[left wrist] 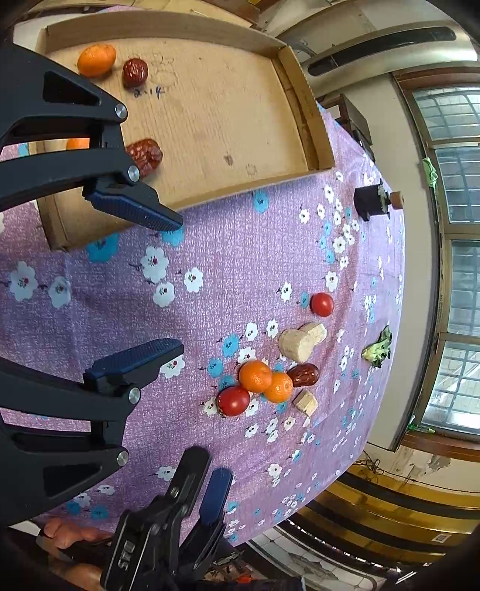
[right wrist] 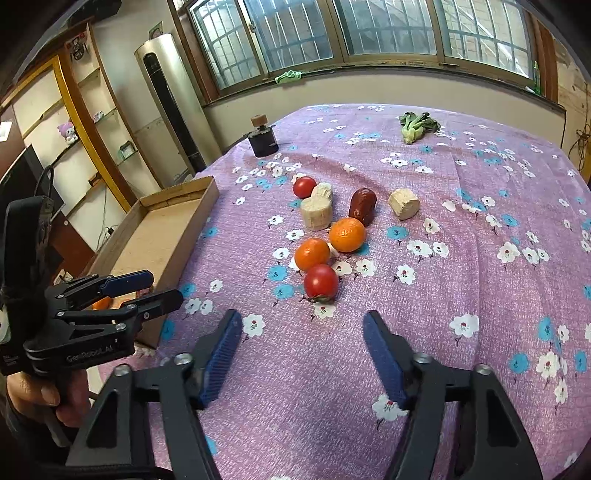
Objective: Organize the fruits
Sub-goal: 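Grasp an orange with the left tool while the right tool grasps a red tomato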
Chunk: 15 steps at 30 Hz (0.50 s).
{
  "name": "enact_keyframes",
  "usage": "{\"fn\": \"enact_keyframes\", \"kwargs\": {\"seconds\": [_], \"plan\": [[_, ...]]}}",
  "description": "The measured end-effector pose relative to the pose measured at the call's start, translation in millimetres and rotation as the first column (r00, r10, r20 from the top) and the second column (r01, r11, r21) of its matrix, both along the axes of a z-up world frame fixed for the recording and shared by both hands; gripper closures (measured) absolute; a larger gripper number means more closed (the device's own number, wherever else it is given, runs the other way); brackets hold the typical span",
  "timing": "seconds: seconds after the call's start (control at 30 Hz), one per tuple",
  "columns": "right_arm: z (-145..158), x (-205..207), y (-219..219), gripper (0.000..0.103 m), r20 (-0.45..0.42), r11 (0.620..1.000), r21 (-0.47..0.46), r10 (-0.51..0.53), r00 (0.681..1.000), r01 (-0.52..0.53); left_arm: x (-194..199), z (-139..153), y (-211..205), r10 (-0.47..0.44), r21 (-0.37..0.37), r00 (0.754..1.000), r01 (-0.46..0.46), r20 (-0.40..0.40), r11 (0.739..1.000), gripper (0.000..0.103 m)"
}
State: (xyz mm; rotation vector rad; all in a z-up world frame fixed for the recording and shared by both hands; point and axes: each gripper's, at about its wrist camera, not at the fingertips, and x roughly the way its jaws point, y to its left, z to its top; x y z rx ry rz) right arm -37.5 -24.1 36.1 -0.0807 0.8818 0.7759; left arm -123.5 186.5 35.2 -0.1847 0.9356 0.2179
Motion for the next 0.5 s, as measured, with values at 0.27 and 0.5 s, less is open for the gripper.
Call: {"fn": "enact_keyframes", "kwargs": {"seconds": [0.27, 0.5], "plan": [[-24.6, 31.4, 34.9, 0.055, -0.003, 0.996, -0.089, 0.014, 1.000, -0.014, 21.2, -6.2, -0.9, -0.012, -0.037, 1.000, 0.011, -0.010, 0.999, 0.044], [-32.9, 41.9, 27.0, 0.073, 0.006, 0.996, -0.090, -0.017, 1.000, 0.018, 59.9, -12.2, -11.8, -0.061, -0.066, 0.998, 0.060, -0.019, 0.996, 0.044]]}}
